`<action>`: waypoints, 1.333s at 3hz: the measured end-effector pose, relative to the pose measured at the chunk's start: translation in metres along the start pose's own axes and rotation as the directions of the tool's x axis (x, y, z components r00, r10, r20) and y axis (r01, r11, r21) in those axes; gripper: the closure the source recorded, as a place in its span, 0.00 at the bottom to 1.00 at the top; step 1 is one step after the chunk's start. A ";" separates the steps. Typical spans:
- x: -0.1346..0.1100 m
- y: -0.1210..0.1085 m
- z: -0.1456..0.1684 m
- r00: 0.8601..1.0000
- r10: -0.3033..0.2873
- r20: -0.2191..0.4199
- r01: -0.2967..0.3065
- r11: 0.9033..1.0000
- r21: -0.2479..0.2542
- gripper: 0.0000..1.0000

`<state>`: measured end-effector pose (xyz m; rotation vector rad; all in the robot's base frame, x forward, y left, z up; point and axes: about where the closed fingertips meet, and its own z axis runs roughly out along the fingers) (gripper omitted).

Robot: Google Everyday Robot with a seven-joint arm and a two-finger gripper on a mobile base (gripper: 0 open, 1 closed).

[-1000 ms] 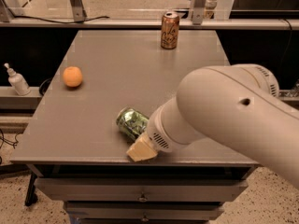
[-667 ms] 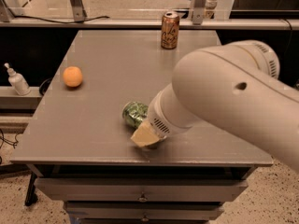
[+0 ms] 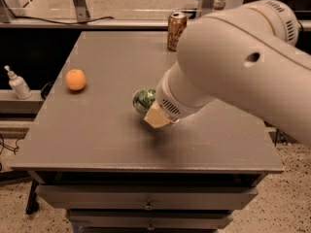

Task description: Move green can near orange can

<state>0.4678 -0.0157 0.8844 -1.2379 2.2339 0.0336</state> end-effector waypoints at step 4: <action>0.022 -0.157 -0.025 0.987 0.065 0.146 -0.094 0.975 0.203 1.00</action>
Offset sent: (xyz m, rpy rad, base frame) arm 0.0645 -0.0800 0.0274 -0.0250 -0.1767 -0.1939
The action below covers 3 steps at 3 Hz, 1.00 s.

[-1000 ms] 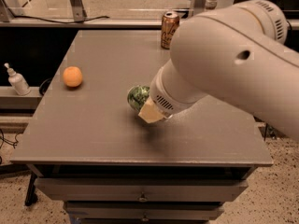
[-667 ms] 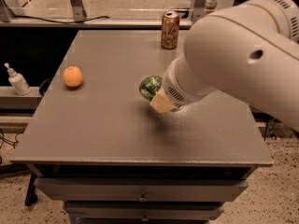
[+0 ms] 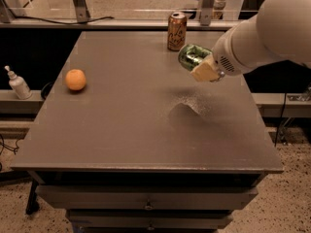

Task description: Move green can near orange can

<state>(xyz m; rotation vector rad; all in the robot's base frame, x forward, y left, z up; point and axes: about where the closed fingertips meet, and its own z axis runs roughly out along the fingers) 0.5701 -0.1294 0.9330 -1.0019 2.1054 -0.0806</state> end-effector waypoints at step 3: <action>-0.025 -0.041 0.102 0.994 -0.043 0.098 0.067 0.966 -0.250 1.00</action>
Offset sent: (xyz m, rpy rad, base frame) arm 0.1247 0.0064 -0.0401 0.1611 0.1159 0.2749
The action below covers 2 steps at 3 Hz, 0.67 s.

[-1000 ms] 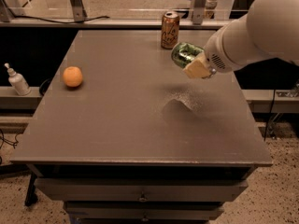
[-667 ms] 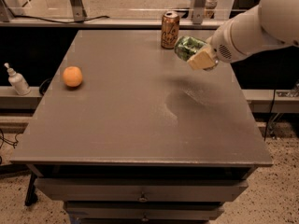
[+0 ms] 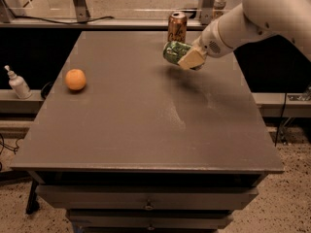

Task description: Move green can near orange can

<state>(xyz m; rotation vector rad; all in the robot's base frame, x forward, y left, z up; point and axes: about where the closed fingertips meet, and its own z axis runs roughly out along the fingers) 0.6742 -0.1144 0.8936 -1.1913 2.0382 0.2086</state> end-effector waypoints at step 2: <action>-0.021 -0.021 0.035 0.995 -0.089 -0.044 0.089 0.996 0.004 1.00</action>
Offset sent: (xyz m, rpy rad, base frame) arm 0.0634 0.0199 0.0016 -0.1421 -0.0605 0.0447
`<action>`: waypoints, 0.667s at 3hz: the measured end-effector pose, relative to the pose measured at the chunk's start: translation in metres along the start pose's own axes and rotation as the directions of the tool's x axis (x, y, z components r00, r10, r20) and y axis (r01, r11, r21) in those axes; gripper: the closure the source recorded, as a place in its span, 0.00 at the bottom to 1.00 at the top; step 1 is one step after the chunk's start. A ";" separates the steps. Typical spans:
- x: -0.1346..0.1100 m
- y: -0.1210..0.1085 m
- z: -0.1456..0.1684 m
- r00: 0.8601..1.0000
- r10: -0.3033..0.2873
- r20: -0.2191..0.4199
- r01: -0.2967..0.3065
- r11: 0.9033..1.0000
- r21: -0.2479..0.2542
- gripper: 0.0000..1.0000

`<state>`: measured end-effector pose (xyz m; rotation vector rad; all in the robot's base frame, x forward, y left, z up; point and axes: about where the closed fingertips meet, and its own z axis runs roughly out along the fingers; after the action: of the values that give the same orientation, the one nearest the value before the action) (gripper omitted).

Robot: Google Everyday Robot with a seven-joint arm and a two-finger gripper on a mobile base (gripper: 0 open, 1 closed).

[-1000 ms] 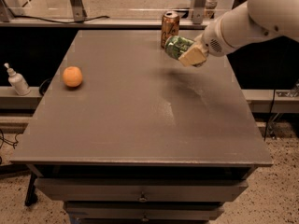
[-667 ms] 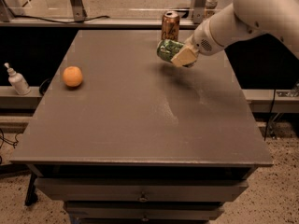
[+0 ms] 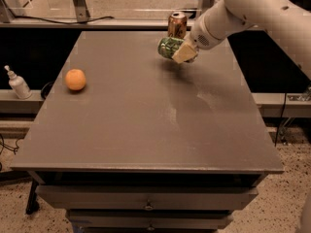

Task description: Move green can near orange can

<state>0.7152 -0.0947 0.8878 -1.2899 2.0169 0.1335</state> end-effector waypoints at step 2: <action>-0.002 -0.015 0.010 0.999 -0.015 -0.042 0.016 1.000 0.022 0.59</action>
Offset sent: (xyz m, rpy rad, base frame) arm 0.0250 -0.0082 -0.0009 -0.0670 -0.0072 -0.0328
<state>0.7334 -0.0962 0.8855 -1.3039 2.0381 0.0774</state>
